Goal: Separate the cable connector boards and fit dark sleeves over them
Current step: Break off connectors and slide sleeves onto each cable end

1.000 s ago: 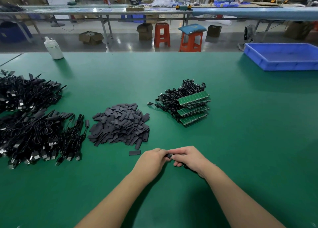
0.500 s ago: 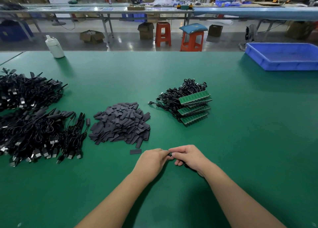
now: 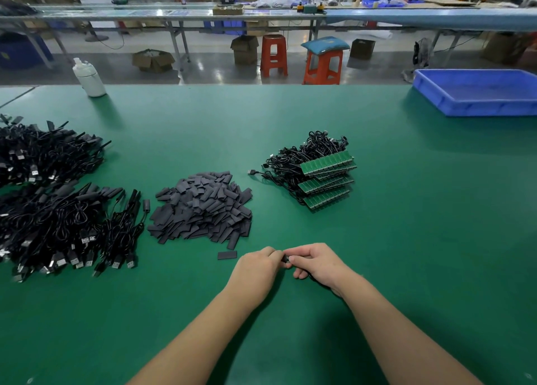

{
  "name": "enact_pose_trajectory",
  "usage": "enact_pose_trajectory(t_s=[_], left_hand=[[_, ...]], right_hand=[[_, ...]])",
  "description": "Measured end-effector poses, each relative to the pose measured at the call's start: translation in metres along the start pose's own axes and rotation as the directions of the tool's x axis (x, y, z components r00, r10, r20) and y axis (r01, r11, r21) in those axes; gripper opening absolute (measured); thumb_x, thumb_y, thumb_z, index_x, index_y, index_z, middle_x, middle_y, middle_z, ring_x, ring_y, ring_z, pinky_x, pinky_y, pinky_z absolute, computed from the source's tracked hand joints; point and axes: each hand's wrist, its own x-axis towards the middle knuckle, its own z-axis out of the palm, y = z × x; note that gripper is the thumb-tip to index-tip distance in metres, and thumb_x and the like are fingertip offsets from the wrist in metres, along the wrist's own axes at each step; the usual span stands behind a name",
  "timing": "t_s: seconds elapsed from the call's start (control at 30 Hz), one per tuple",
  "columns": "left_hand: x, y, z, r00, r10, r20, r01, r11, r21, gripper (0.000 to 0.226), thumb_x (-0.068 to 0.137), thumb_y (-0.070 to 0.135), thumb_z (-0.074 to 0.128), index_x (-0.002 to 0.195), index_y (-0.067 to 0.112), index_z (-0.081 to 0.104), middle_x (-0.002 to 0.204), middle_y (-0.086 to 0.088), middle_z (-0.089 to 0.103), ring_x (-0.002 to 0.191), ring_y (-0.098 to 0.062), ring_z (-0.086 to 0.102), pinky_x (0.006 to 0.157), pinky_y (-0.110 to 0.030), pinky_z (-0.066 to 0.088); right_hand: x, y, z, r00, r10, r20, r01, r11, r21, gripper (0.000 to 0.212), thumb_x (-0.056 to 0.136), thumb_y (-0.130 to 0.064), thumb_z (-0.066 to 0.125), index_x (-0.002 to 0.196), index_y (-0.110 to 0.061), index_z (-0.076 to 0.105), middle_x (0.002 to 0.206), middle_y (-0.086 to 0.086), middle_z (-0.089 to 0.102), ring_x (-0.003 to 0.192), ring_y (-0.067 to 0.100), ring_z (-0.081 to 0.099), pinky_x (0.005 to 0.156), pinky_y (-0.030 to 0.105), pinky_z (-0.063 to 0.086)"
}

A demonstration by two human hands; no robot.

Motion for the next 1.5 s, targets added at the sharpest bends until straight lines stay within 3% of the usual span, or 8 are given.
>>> enact_pose_trajectory(t_s=[0.33, 0.67, 0.9, 1.07, 1.27, 1.33, 1.4, 1.5], left_hand=[[0.008, 0.003, -0.003, 0.994, -0.049, 0.099, 0.056, 0.997, -0.062, 0.031, 0.102, 0.041, 0.043, 0.121, 0.023, 0.060, 0.097, -0.004, 0.059, 0.087, -0.030, 0.062, 0.075, -0.039, 0.047], [-0.003, 0.002, 0.002, 0.998, -0.059, -0.031, 0.051, 0.977, -0.209, 0.032, 0.102, 0.039, 0.046, 0.123, 0.024, 0.064, 0.104, -0.001, 0.065, 0.092, -0.025, 0.063, 0.082, -0.037, 0.047], [0.009, 0.008, 0.004, 0.997, -0.028, 0.074, 0.032, 0.998, -0.048, 0.028, 0.102, 0.034, 0.043, 0.122, 0.019, 0.057, 0.103, -0.003, 0.059, 0.090, -0.030, 0.062, 0.076, -0.037, 0.045], [0.017, 0.016, -0.002, 0.984, -0.019, 0.178, 0.006, 0.997, 0.072, 0.024, 0.097, 0.016, 0.048, 0.121, 0.013, 0.050, 0.108, -0.008, 0.053, 0.093, -0.033, 0.061, 0.074, -0.040, 0.045], [0.016, 0.023, -0.006, 0.978, 0.019, 0.208, -0.042, 0.993, 0.111, 0.027, 0.092, 0.008, 0.049, 0.120, 0.008, 0.047, 0.111, -0.011, 0.051, 0.098, -0.031, 0.057, 0.072, -0.038, 0.042], [0.015, 0.024, -0.006, 0.985, -0.003, 0.171, -0.005, 0.999, 0.047, 0.028, 0.094, 0.012, 0.047, 0.122, 0.010, 0.047, 0.113, -0.009, 0.050, 0.100, -0.031, 0.057, 0.074, -0.038, 0.042], [0.013, 0.024, -0.003, 0.996, -0.076, 0.053, 0.084, 0.982, -0.166, 0.035, 0.095, 0.017, 0.047, 0.130, 0.014, 0.046, 0.124, -0.003, 0.049, 0.102, -0.028, 0.058, 0.079, -0.037, 0.045], [0.008, 0.028, -0.004, 0.967, -0.246, -0.065, 0.184, 0.854, -0.487, 0.049, 0.095, 0.018, 0.049, 0.143, 0.021, 0.038, 0.144, 0.007, 0.038, 0.114, -0.017, 0.055, 0.095, -0.030, 0.045]], right_hand=[[0.004, 0.002, 0.001, 1.000, 0.006, -0.004, -0.006, 0.999, -0.036, 0.028, 0.097, -0.003, 0.057, 0.123, -0.007, 0.065, 0.083, 0.001, 0.074, 0.058, 0.005, 0.061, 0.061, 0.017, 0.051], [0.006, 0.004, 0.001, 1.000, 0.009, -0.004, -0.009, 1.000, -0.011, 0.027, 0.096, -0.004, 0.059, 0.122, -0.006, 0.065, 0.084, 0.005, 0.073, 0.059, 0.006, 0.063, 0.062, 0.018, 0.053], [0.006, 0.004, 0.001, 1.000, 0.021, 0.009, -0.020, 0.999, -0.039, 0.031, 0.099, 0.000, 0.053, 0.129, -0.002, 0.060, 0.084, 0.003, 0.072, 0.064, 0.004, 0.069, 0.062, 0.017, 0.053], [0.004, 0.001, 0.002, 0.999, 0.030, 0.016, -0.029, 0.998, -0.047, 0.035, 0.102, 0.001, 0.045, 0.135, -0.002, 0.055, 0.085, 0.002, 0.070, 0.065, 0.004, 0.067, 0.063, 0.018, 0.053], [0.000, -0.002, 0.004, 1.000, 0.026, 0.012, -0.026, 1.000, -0.016, 0.037, 0.102, 0.001, 0.043, 0.138, -0.002, 0.052, 0.087, 0.004, 0.068, 0.068, 0.007, 0.066, 0.064, 0.017, 0.051], [-0.003, -0.002, 0.005, 1.000, 0.007, 0.005, -0.006, 1.000, -0.013, 0.039, 0.101, -0.001, 0.046, 0.140, -0.003, 0.050, 0.086, 0.004, 0.067, 0.070, 0.007, 0.064, 0.065, 0.016, 0.051], [-0.006, 0.000, 0.004, 1.000, -0.021, 0.009, 0.021, 1.000, 0.015, 0.043, 0.099, -0.001, 0.052, 0.142, -0.004, 0.048, 0.086, 0.005, 0.065, 0.071, 0.007, 0.062, 0.067, 0.017, 0.051], [-0.008, 0.001, 0.002, 0.999, -0.031, -0.033, 0.034, 0.995, 0.093, 0.039, 0.096, 0.002, 0.056, 0.135, -0.001, 0.054, 0.083, 0.004, 0.068, 0.067, 0.008, 0.061, 0.066, 0.019, 0.051]])
